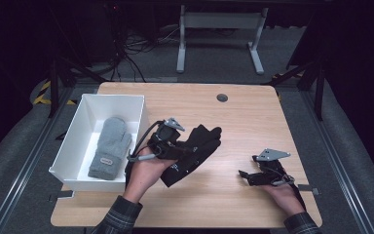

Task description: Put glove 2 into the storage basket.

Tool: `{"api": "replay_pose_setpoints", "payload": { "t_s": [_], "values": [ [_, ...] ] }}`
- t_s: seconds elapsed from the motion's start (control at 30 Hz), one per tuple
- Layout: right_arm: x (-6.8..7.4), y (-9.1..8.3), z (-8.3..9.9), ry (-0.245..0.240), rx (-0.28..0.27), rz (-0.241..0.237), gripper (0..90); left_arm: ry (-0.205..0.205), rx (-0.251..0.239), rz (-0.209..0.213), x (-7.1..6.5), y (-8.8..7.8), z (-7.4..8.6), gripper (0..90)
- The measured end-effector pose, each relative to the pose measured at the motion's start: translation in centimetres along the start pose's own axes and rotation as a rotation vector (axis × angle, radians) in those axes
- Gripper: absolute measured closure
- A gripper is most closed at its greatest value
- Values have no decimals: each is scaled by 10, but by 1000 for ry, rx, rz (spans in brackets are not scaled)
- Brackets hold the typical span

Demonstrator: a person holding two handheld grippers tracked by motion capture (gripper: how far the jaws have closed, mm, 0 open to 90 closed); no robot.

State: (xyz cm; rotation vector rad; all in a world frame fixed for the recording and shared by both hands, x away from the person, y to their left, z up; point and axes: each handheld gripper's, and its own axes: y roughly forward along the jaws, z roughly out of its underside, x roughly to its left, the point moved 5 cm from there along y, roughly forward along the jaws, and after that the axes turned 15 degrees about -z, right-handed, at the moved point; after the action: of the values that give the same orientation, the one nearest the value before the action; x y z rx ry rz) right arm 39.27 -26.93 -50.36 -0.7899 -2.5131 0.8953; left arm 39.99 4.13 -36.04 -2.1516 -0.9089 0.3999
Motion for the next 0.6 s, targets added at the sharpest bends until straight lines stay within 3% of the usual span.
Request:
{"api": "replay_pose_setpoints", "payload": {
  "t_s": [0.27, 0.6],
  "values": [
    [0, 0, 0, 0, 0, 0, 165, -58, -35, -72, 37, -30, -7, 681],
    [0, 0, 0, 0, 0, 0, 165, -168, -59, -174, 89, -66, 4, 681]
  ]
}}
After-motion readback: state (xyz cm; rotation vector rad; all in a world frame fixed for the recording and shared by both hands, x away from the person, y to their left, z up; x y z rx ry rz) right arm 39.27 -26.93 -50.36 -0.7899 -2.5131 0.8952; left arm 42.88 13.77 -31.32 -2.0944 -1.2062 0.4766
